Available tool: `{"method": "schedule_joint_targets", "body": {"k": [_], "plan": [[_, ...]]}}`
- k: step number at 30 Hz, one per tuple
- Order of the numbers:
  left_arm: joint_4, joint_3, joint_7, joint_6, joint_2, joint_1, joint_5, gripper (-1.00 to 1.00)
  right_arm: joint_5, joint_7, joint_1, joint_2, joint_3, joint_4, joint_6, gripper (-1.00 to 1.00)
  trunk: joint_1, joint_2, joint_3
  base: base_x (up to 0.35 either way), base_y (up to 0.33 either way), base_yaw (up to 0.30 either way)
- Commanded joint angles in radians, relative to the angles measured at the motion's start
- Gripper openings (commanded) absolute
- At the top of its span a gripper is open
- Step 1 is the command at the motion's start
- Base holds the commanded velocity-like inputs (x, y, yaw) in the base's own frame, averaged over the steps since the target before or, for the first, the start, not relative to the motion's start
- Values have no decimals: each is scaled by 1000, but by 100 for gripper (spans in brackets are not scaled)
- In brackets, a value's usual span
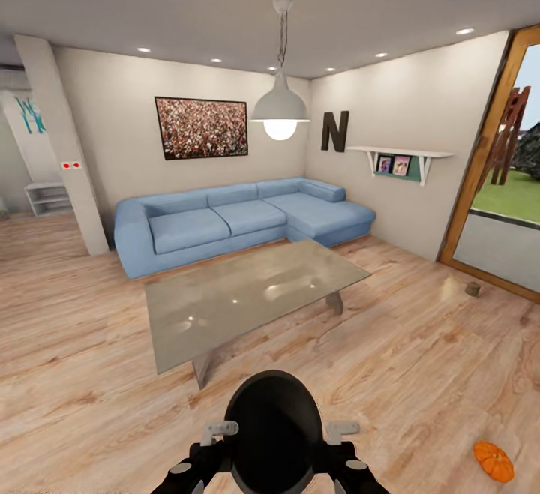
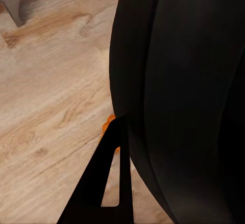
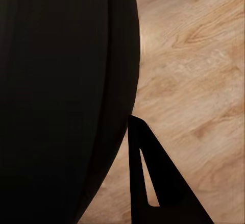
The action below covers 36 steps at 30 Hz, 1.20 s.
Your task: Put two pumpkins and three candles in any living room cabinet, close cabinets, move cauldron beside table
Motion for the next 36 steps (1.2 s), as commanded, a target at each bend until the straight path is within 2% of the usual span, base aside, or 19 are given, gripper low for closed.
{"method": "schedule_joint_targets", "body": {"k": [1, 15, 36], "plan": [[-3, -29, 1, -9, 0, 0, 14, -100, -80, 8, -1, 10, 3, -1, 6, -100, 0, -2, 0, 0, 184, 237], [-3, -29, 1, -9, 0, 0, 14, -100, -80, 8, -1, 10, 3, -1, 6, -100, 0, -2, 14, 0, 96, 237], [-3, -29, 1, -9, 0, 0, 14, -100, -80, 6, -1, 10, 3, -1, 6, -100, 0, -2, 36, 0, 276, 237]]}}
